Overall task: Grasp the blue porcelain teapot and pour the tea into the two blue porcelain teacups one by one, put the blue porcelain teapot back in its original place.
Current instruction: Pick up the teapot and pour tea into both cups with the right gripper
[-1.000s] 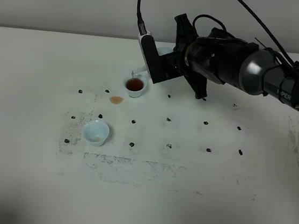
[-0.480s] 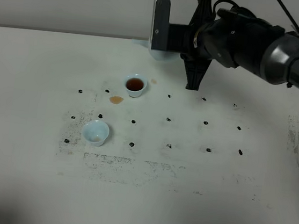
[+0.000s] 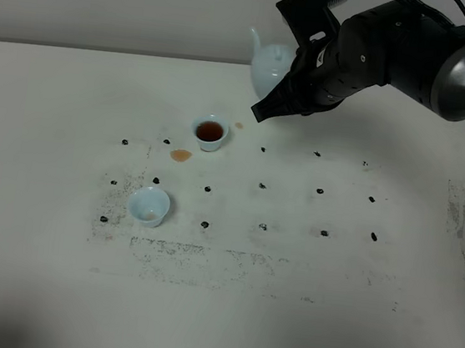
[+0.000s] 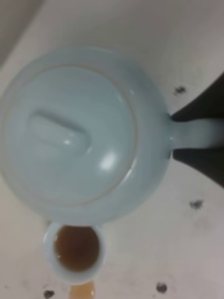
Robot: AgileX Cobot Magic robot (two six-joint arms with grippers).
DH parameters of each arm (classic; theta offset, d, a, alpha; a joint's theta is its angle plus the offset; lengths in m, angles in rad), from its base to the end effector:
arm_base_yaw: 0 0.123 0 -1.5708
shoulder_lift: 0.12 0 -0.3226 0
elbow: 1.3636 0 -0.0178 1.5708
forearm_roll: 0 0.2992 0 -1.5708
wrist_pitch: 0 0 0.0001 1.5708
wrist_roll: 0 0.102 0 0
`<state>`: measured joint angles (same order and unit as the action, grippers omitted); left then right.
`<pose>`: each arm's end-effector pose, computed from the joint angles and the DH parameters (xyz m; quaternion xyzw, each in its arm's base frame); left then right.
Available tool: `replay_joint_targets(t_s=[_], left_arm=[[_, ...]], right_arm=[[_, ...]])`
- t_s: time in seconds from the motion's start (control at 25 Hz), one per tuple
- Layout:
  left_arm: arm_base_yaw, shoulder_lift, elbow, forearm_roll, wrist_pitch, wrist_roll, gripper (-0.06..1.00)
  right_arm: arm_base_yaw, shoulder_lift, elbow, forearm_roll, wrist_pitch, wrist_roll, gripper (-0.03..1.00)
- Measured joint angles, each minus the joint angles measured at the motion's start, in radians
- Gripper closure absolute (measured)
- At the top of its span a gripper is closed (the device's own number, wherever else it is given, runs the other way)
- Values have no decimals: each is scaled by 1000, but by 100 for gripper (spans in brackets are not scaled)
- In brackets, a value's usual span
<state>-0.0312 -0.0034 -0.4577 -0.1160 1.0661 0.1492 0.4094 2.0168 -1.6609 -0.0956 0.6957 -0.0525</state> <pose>0.0136 -0.0108 0.2816 0.0790 0.8595 -0.0283 0.5042 0.4835 0.2030 0.2494 -0.2434 0.9221 0.0134 0.3006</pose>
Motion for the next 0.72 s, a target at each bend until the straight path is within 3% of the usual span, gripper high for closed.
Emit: replay_joint_targets(t_s=[0.36, 0.72], left_arm=[[0, 0, 0, 0, 0, 0, 38], [0, 0, 0, 0, 0, 0, 38]], right_arm=[[-1, 106, 0, 96, 2, 33, 89], [-1, 170, 0, 96, -35, 33, 89]])
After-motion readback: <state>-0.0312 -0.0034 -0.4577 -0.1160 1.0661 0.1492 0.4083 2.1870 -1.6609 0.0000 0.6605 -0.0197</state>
